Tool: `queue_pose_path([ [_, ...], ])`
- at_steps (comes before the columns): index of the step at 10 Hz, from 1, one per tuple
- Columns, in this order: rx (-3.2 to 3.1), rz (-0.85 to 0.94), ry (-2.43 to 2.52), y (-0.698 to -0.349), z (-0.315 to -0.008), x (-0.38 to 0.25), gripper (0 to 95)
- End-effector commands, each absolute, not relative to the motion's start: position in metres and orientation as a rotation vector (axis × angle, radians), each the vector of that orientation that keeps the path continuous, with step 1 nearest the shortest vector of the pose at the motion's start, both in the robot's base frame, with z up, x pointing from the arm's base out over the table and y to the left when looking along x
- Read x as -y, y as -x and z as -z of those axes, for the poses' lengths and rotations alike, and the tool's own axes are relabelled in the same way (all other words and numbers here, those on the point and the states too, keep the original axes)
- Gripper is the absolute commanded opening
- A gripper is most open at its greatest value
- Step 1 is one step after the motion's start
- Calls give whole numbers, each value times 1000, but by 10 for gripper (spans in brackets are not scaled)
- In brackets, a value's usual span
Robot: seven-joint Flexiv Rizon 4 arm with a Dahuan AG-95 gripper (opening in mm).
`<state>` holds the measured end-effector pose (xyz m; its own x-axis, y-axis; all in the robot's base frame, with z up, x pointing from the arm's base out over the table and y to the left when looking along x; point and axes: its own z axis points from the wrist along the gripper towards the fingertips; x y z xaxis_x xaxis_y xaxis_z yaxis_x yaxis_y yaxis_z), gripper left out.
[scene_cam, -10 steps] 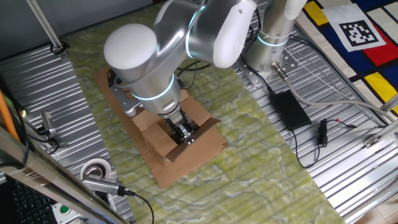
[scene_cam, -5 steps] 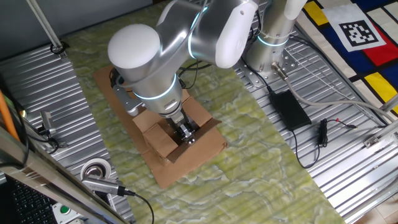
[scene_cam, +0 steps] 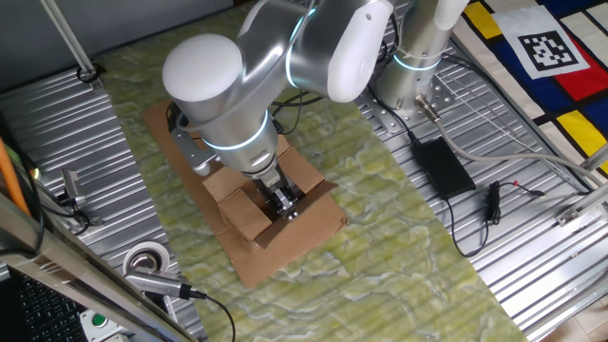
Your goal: Open a box
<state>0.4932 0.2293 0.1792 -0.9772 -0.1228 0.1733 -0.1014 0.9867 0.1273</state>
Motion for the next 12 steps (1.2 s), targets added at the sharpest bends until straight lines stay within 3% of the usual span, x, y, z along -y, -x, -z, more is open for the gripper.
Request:
queue_pose_path([
  [1,2950,184,-160,-493,-181,-230,380],
  [2,2950,187,-158,-492,-182,-230,570],
  [12,2953,180,-153,-495,-171,-233,570],
])
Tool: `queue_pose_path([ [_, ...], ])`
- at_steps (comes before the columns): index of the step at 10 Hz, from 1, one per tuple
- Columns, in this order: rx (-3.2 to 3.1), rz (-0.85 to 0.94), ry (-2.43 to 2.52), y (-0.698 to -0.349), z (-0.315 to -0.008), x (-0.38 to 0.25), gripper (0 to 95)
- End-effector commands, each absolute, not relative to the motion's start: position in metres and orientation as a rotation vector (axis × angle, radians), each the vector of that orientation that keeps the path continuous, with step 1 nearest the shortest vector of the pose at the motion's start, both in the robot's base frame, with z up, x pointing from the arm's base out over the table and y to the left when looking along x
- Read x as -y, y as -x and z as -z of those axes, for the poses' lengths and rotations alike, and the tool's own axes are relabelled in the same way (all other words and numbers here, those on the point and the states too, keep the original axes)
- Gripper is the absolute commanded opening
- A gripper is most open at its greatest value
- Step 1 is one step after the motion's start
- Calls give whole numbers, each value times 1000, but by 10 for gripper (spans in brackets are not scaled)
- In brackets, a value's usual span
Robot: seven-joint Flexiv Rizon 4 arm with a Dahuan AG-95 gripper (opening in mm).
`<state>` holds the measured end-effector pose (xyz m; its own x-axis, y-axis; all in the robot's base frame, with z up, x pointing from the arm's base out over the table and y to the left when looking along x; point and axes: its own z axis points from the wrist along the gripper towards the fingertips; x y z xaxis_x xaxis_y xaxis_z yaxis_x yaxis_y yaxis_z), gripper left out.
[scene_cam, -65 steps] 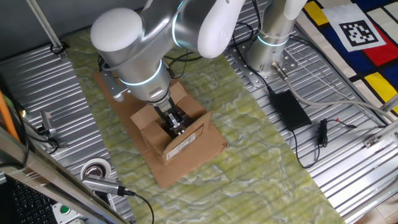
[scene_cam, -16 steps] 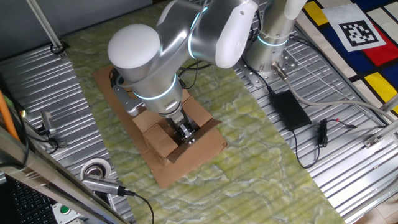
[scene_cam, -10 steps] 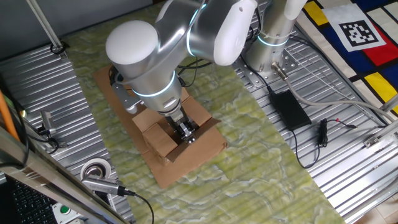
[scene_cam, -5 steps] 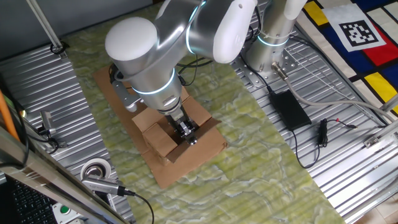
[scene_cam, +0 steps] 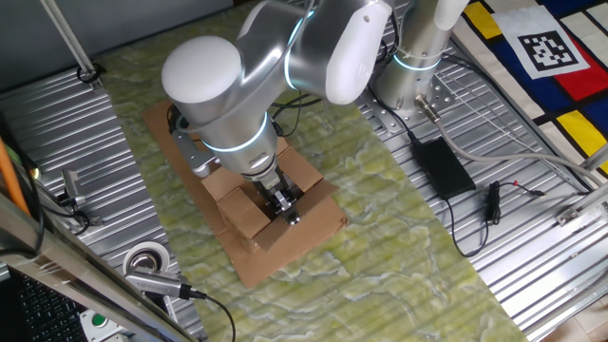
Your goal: Open a box
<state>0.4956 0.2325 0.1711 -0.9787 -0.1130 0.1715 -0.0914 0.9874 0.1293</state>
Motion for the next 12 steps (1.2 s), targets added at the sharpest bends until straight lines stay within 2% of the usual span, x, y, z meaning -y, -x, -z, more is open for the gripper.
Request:
queue_pose_path([
  [1,2953,177,-152,-495,-170,-233,570],
  [7,2955,174,-157,-497,-162,-232,570],
  [8,2956,171,-163,-497,-159,-231,380],
  [12,2964,165,-181,-498,-150,-230,380],
])
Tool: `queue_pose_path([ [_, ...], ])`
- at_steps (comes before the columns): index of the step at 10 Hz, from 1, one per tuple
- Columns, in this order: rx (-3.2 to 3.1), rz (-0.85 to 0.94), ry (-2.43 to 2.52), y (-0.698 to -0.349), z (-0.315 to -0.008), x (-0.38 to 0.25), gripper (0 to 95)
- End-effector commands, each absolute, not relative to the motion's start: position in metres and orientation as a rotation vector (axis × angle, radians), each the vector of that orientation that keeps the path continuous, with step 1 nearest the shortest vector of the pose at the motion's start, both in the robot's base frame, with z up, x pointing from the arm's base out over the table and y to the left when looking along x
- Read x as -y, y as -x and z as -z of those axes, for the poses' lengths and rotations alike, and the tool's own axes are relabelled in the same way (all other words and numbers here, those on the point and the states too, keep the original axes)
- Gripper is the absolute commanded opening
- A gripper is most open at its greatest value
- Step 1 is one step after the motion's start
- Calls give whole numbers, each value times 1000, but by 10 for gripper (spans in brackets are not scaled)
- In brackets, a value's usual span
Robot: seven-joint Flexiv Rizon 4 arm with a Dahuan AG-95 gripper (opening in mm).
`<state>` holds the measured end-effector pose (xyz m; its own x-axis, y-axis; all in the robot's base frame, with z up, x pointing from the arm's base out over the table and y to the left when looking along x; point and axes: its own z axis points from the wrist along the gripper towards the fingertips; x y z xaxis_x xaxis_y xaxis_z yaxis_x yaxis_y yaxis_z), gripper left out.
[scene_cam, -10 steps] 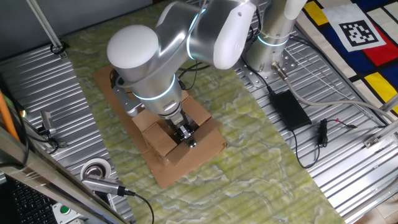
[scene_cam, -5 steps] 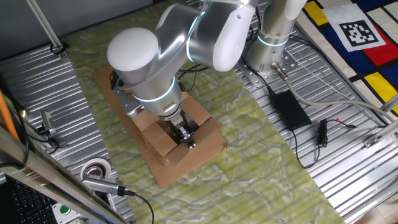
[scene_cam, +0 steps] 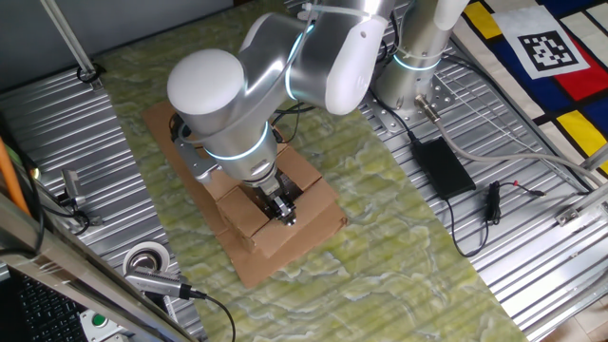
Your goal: Open a box
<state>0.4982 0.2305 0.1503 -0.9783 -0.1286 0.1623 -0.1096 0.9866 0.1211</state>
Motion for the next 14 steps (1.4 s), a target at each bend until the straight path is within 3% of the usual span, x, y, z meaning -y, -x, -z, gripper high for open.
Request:
queue_pose_path([
  [1,2967,165,-184,-498,-147,-230,380],
  [3,2970,159,-191,-499,-144,-230,380],
  [5,2979,151,-186,-499,-140,-229,0],
  [14,2980,149,-173,-498,-138,-229,0],
])
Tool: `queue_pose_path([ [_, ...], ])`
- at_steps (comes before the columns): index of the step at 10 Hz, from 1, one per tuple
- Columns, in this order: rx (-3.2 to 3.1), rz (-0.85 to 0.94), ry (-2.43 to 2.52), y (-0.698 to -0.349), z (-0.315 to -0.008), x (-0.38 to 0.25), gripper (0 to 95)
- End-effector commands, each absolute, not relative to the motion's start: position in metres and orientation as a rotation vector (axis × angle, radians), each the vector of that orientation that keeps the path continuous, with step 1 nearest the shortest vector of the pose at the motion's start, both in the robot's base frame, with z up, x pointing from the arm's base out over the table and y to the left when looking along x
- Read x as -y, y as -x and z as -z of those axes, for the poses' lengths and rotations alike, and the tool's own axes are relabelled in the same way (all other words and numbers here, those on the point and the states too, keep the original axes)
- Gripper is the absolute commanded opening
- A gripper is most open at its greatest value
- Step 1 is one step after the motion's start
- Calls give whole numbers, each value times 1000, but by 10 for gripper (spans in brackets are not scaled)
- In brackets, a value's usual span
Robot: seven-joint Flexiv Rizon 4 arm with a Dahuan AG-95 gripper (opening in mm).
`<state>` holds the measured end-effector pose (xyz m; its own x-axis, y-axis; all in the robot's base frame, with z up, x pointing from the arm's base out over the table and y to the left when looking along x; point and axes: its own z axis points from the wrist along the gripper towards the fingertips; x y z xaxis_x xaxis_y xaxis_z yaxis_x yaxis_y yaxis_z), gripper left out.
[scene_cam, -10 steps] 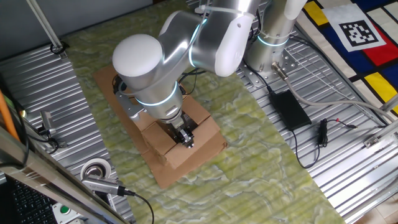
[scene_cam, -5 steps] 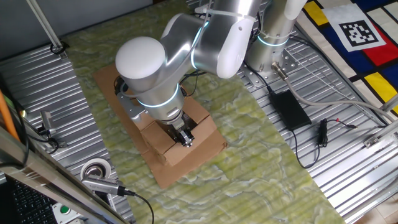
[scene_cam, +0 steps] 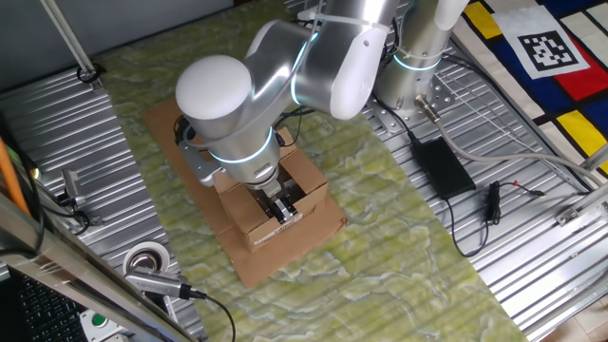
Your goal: Open a box
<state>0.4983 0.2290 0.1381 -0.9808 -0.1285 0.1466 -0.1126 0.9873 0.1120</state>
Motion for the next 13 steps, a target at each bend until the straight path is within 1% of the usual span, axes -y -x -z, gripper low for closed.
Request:
queue_pose_path([
  [1,2981,146,-166,-499,-138,-229,0],
  [4,2992,87,-111,-499,-138,-227,0],
  [9,3000,85,-56,-499,-137,-225,0],
  [12,2995,70,-112,-499,-138,-224,0],
  [13,2992,72,-128,-499,-139,-225,190],
])
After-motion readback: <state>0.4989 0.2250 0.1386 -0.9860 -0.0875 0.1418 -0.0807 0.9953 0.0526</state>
